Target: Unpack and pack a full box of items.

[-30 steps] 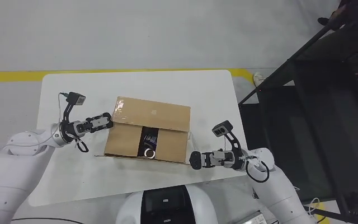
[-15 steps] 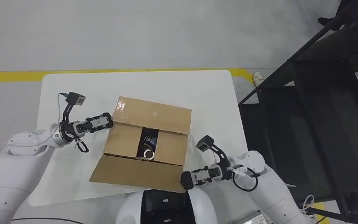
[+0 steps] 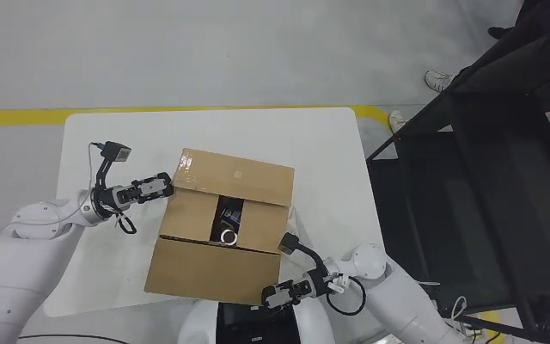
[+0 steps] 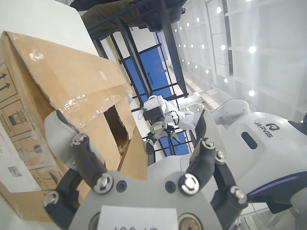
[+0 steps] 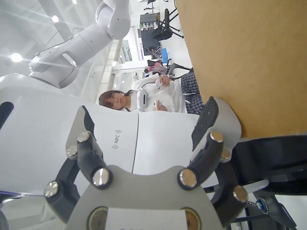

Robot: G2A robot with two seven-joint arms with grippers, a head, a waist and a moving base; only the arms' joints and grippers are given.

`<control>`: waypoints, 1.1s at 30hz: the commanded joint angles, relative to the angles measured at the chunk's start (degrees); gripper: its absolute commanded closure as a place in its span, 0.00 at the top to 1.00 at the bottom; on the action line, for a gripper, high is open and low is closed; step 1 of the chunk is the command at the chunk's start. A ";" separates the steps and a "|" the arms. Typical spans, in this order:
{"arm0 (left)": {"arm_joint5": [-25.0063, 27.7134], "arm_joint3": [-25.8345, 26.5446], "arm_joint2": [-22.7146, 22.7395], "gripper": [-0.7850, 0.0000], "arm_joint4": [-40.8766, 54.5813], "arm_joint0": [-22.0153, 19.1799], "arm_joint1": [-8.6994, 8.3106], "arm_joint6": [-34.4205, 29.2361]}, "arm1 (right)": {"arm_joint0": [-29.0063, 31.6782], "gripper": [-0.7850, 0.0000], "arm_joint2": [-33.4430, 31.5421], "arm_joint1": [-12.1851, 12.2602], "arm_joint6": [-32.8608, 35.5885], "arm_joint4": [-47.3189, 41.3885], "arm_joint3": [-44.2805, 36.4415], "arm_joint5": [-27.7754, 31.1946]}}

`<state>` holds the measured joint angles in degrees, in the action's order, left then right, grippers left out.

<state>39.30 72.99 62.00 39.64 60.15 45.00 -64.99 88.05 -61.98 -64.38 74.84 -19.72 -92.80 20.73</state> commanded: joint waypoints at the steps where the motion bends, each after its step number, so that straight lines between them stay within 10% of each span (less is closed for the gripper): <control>1: 0.01 -0.07 0.00 1.00 -0.02 0.00 0.01 0.01 | 0.22 1.00 0.09 -0.01 -3.79 2.27 -0.20 1.02; 24: 0.23 -0.09 0.17 1.00 0.22 0.13 0.04 0.22 | 0.96 1.00 -4.25 1.18 -23.25 11.89 0.48 0.99; 33: -0.27 1.48 2.01 1.00 4.23 0.76 -0.28 -0.28 | 3.72 1.00 -6.50 2.10 -17.81 3.85 -1.99 2.24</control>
<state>39.26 74.01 63.42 42.65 60.70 44.84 -65.03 91.18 -67.76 -62.47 55.57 -13.32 -94.30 22.45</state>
